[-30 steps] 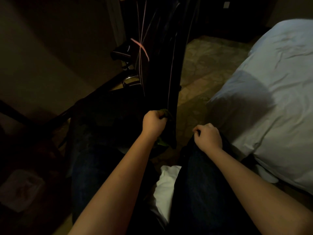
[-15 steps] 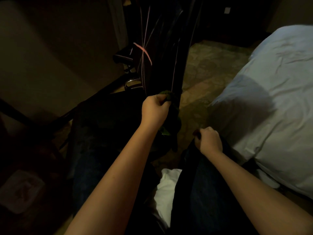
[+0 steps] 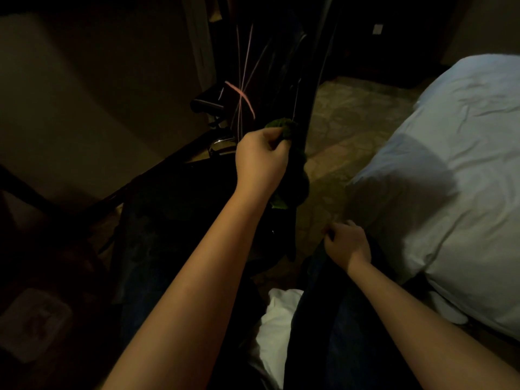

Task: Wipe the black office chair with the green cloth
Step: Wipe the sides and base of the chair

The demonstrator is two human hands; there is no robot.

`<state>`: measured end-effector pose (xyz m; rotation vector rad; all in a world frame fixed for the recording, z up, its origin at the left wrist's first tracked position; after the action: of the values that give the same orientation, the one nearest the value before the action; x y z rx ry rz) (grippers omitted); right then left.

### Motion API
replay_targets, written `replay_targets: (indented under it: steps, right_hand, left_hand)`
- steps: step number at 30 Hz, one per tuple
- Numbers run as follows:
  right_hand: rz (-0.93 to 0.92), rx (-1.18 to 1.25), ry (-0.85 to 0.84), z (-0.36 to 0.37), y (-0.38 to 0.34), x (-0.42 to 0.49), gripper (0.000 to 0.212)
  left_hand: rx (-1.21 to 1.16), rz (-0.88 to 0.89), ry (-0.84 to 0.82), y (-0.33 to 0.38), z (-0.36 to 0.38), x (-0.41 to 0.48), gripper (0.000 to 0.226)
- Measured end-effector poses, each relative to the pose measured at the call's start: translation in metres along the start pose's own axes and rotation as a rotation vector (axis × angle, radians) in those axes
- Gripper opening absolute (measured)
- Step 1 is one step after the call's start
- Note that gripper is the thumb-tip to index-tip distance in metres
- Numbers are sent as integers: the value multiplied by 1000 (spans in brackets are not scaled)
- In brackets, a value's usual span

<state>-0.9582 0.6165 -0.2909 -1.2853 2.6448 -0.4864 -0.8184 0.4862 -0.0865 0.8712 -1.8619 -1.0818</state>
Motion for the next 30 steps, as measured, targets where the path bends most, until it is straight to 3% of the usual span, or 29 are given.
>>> replay_targets:
  steps: [12,15,19,27,30]
  right_hand:
    - [-101,129,85,6,8,0,16]
    - [-112,167,108,5,11,-1,14]
    - [-118,161,103,6,14,0,15]
    - [-84,87,151,10,11,3,11]
    - [-78,15,99,12,9,6,12]
  left_hand:
    - [40,227,164,62,-9,19,30]
    - [162,290,181,71,-7,24,34]
    - [265,393,231,68,4,15,21]
    - [323,449,245,50,16,5,15]
    - [384,459,242,38,19,1,15]
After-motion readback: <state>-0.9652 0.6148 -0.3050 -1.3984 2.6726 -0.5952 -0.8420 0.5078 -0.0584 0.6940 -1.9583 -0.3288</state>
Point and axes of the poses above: each hand's wrist, its own x-axis towards the middle knuckle, its own z-axis out of the palm, y = z × x, the point moved 2 cm from there along x, towards the middle knuckle, and after that the axes turned 4 degrees about -x, right-handed, at the moved point
